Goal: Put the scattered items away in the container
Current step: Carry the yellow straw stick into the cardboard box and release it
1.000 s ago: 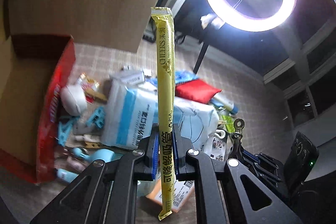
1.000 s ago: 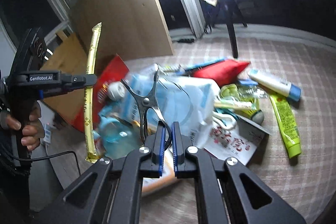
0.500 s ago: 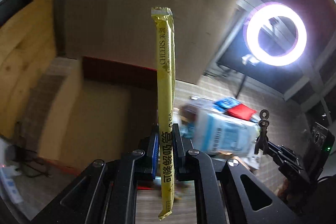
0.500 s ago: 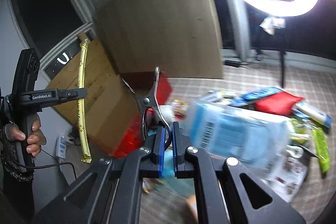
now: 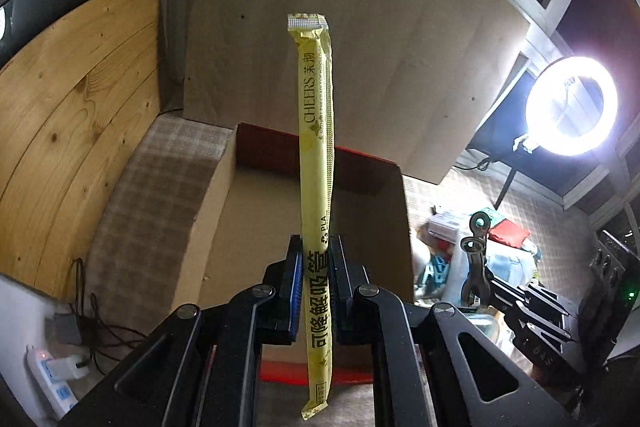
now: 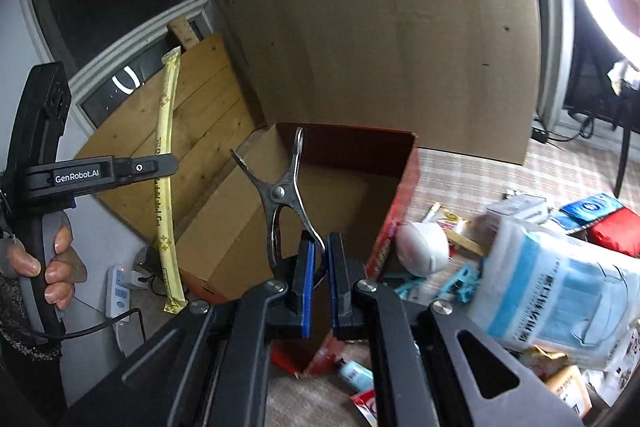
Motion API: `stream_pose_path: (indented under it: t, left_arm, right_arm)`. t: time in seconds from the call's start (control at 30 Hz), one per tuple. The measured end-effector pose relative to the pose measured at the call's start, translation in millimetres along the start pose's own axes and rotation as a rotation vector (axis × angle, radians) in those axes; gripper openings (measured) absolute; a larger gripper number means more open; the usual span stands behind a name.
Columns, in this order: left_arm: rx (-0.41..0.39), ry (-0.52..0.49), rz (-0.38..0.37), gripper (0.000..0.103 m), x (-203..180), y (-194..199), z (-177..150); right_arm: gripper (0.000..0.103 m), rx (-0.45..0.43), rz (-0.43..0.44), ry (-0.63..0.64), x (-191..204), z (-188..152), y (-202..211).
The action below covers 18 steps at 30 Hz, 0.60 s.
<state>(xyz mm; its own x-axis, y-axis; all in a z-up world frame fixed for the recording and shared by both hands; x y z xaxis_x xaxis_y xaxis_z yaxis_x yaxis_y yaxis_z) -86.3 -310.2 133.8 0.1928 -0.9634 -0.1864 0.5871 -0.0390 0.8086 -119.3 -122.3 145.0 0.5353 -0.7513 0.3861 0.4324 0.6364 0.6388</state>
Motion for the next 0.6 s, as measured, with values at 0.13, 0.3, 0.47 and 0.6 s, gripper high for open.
stream_pose_path:
  t: [0.13, 0.3, 0.47, 0.6]
  left_arm:
    - [0.017, -0.019, 0.012, 0.013, 4.5, -15.2, 4.1]
    - [0.020, -0.032, 0.102, 0.063, 16.6, -37.2, 8.5]
    - [0.044, 0.003, 0.081, 0.061, 23.8, -50.6, 2.8]
    - [0.034, -0.013, 0.073, 0.060, 19.7, -43.3, -2.7]
  right_arm:
    - [0.006, 0.015, -0.013, 0.019, 8.7, 5.8, -16.9]
    - [0.063, 0.031, -0.066, 0.079, 16.3, 12.2, -35.6]
    - [0.070, 0.016, -0.096, 0.105, 13.7, 15.2, -36.9]
    - [0.070, 0.003, -0.107, 0.098, 2.8, 13.0, -25.2]
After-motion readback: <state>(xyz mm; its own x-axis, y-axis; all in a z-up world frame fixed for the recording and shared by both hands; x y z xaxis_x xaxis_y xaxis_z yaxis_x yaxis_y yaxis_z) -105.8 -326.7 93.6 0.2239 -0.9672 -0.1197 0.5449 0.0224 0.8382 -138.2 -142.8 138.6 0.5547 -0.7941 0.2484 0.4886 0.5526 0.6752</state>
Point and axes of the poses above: each gripper's, at about its wrist camera, not at the fingertips, and y roughly against the way its jaws point, x to its left, z to its top, the point moved 7 cm from there along -y, roughly the way its jaws point, and after that the axes turned 7 degrees about z, right-handed, at the moved point
